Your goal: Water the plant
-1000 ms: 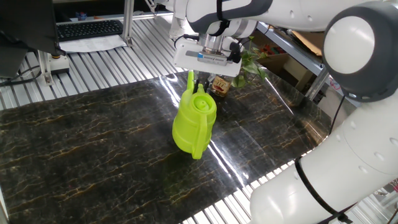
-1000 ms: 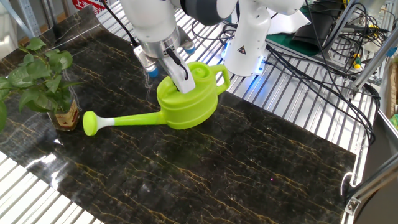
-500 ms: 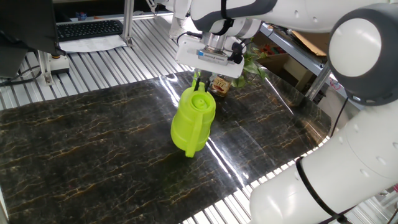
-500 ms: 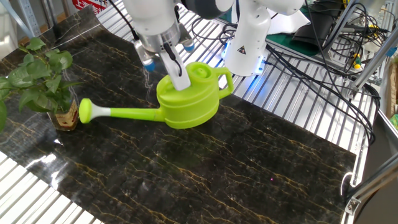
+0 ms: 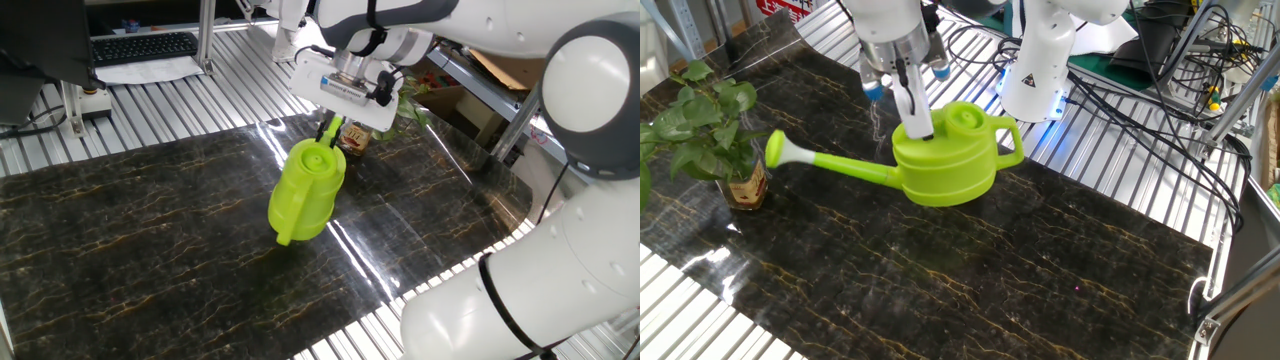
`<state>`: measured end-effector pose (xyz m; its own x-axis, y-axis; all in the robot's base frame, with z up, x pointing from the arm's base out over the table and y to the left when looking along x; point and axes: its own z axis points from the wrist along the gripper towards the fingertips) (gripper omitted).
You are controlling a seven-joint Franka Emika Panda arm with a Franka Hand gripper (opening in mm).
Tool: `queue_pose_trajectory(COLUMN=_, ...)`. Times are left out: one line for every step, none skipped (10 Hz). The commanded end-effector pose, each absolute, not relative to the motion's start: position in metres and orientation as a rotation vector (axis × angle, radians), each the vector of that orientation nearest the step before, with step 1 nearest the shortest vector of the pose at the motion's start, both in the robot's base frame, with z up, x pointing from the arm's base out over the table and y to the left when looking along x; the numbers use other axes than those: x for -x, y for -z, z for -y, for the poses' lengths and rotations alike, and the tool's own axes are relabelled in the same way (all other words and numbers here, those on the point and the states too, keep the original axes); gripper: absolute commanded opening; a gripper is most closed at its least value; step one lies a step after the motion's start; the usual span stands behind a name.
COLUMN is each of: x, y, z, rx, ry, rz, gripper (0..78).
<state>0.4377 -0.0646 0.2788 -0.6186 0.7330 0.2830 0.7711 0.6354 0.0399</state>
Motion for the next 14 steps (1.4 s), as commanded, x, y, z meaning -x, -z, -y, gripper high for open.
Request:
queue_pose_trajectory(x=-0.432, y=-0.284, z=0.067, rx=1.383, ry=0.306, rz=2.503, gripper=2.2)
queue_pose_trajectory(x=-0.432, y=-0.286, z=0.067, rx=1.385, ry=0.332, rz=2.481, gripper=2.2)
queue_pose_trajectory(x=-0.431, y=-0.288, z=0.068, rx=1.381, ry=0.362, rz=2.449, gripper=2.2)
queue_pose_trajectory(x=-0.430, y=-0.290, z=0.067, rx=1.376, ry=0.362, rz=2.446, gripper=2.2)
queue_pose_trajectory(x=-0.429, y=-0.293, z=0.066, rx=1.374, ry=0.357, rz=2.451, gripper=2.2)
queue_pose_trajectory(x=-0.429, y=-0.295, z=0.065, rx=1.374, ry=0.353, rz=2.454, gripper=2.2)
queue_pose_trajectory(x=-0.429, y=-0.296, z=0.064, rx=1.374, ry=0.354, rz=2.453, gripper=2.2)
queue_pose_trajectory(x=-0.430, y=-0.299, z=0.065, rx=1.366, ry=0.356, rz=2.443, gripper=2.2)
queue_pose_trajectory(x=-0.431, y=-0.303, z=0.066, rx=1.358, ry=0.365, rz=2.425, gripper=2.2)
queue_pose_trajectory(x=-0.433, y=-0.307, z=0.067, rx=1.352, ry=0.376, rz=2.407, gripper=2.2)
queue_pose_trajectory(x=-0.436, y=-0.315, z=0.069, rx=1.339, ry=0.381, rz=2.383, gripper=2.2)
queue_pose_trajectory(x=-0.439, y=-0.320, z=0.070, rx=1.331, ry=0.371, rz=2.376, gripper=2.2)
queue_pose_trajectory(x=-0.442, y=-0.324, z=0.071, rx=1.326, ry=0.366, rz=2.370, gripper=2.2)
queue_pose_trajectory(x=-0.446, y=-0.328, z=0.070, rx=1.322, ry=0.359, rz=2.363, gripper=2.2)
